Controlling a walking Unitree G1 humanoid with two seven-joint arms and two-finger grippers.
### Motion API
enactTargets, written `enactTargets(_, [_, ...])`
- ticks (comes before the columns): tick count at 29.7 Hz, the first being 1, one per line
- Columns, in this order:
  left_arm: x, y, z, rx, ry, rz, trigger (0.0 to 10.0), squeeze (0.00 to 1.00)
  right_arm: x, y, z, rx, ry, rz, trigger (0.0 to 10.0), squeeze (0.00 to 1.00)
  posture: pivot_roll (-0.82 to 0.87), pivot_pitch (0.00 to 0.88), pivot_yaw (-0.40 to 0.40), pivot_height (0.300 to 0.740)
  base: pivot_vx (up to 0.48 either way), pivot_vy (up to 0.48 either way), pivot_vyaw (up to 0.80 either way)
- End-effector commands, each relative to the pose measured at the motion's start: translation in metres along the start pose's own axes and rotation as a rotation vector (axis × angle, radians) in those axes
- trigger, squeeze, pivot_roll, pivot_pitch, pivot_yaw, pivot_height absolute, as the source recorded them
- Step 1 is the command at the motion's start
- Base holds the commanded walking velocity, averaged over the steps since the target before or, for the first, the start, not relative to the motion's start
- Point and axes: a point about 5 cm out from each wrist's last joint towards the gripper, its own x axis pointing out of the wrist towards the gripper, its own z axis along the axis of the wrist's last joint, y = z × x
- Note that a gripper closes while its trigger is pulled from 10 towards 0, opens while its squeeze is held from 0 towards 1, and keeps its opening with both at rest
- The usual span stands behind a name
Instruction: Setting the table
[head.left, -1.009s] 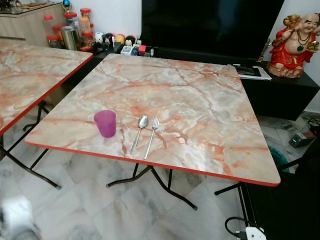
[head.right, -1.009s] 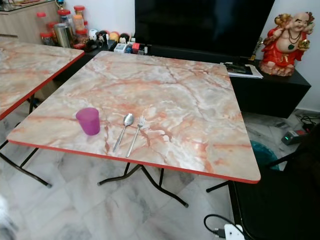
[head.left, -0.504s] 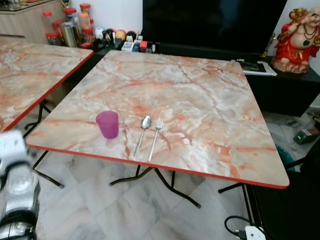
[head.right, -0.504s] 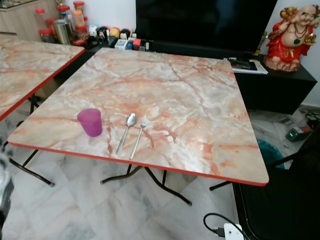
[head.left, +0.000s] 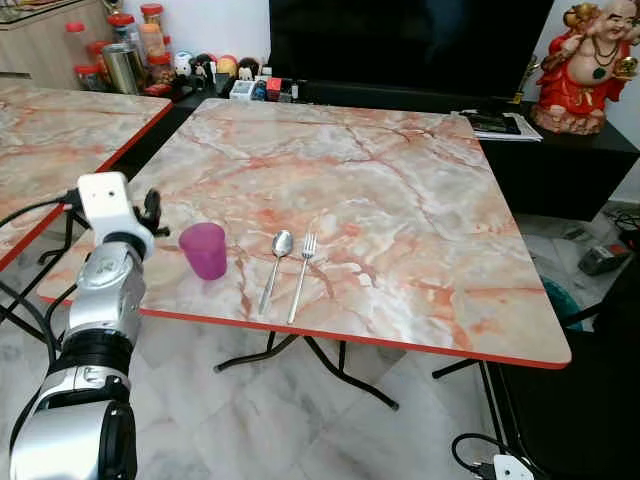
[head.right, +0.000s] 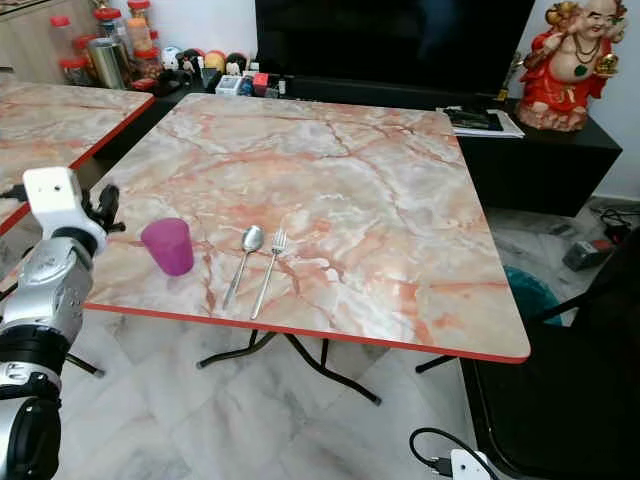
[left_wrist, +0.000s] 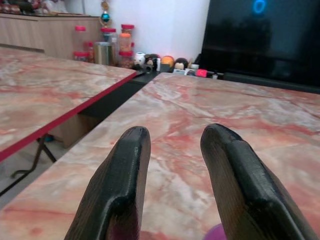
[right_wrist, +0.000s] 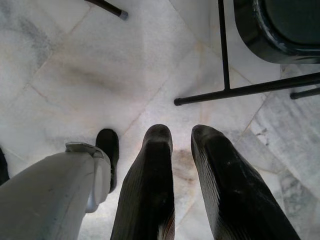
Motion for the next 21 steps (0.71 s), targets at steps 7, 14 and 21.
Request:
enactTargets(7, [0.004, -0.001, 0.012, -0.028, 0.052, -0.017, 10.0, 0.00, 0.000, -0.002, 0.002, 0.037, -0.011, -0.014, 10.0, 0.00, 0.04, 0.000, -0.022, 0.732, 0.000, 0.410, 0.00])
enactTargets(14, [0.009, -0.003, 0.019, -0.062, 0.179, -0.089, 10.0, 0.00, 0.000, -0.002, 0.003, 0.035, -0.008, -0.011, 10.0, 0.00, 0.05, 0.000, -0.021, 0.732, 0.000, 0.320, 0.00])
enactTargets(21, [0.007, -0.017, 0.027, -0.030, 0.157, -0.155, 10.0, 0.00, 0.000, -0.002, 0.003, 0.038, -0.010, -0.014, 10.0, 0.00, 0.05, 0.000, -0.020, 0.732, 0.000, 0.000, 0.00])
